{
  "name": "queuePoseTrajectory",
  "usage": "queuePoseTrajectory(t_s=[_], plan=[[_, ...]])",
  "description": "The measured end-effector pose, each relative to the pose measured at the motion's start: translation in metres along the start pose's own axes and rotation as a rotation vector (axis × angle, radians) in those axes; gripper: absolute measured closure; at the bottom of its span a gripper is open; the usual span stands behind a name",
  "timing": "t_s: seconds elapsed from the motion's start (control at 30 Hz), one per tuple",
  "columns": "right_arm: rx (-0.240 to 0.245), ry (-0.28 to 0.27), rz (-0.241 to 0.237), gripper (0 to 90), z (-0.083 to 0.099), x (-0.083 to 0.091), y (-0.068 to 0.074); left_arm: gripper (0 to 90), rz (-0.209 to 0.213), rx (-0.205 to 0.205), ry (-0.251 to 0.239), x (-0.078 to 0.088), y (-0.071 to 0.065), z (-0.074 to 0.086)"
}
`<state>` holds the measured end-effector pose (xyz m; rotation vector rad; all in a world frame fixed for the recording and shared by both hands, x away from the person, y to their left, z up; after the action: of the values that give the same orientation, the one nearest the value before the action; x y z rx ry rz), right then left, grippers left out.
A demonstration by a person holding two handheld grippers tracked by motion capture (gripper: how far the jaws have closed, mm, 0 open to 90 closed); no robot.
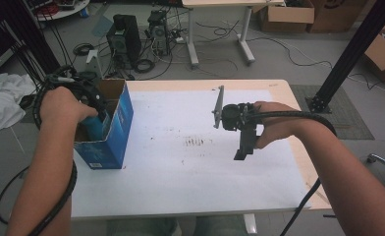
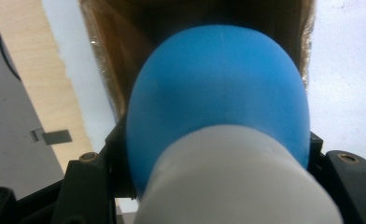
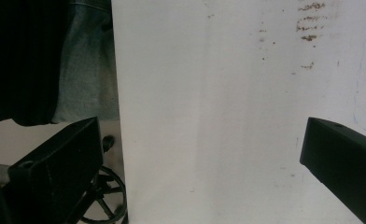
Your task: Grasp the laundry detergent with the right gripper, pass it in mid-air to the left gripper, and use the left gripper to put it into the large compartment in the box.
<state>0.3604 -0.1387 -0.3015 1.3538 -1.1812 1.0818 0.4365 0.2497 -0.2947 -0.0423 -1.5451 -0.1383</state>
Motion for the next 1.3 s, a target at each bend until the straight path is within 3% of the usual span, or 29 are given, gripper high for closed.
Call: queuePoseTrajectory(t_s=[0.3, 0.8, 1.3], plan=[[0.0, 0.008, 0.0, 0.0, 0.002, -0.005, 0.002, 38.5, -0.004, -0.003, 0.016, -0.024, -0.001, -0.002], [-0.008, 0.006, -0.014, 0.0, 0.002, -0.012, 0.002, 38.5, 0.005, 0.001, 0.024, -0.044, 0.0, -0.003], [-0.007, 0.003, -0.015, 0.0, -0.001, -0.012, 0.002, 38.3, 0.016, 0.005, 0.031, -0.044, 0.002, 0.001]])
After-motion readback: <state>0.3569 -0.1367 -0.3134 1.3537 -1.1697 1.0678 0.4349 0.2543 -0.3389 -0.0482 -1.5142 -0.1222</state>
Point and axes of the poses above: each handheld gripper's, and its own axes: x roughly backward along the jaws, z roughly out of its underside, y roughly to its left, the point moved 5 cm from there along -x, roughly forward along the jaws, and after that the axes turned 2 degrees about -z, right-handed, at the moved point
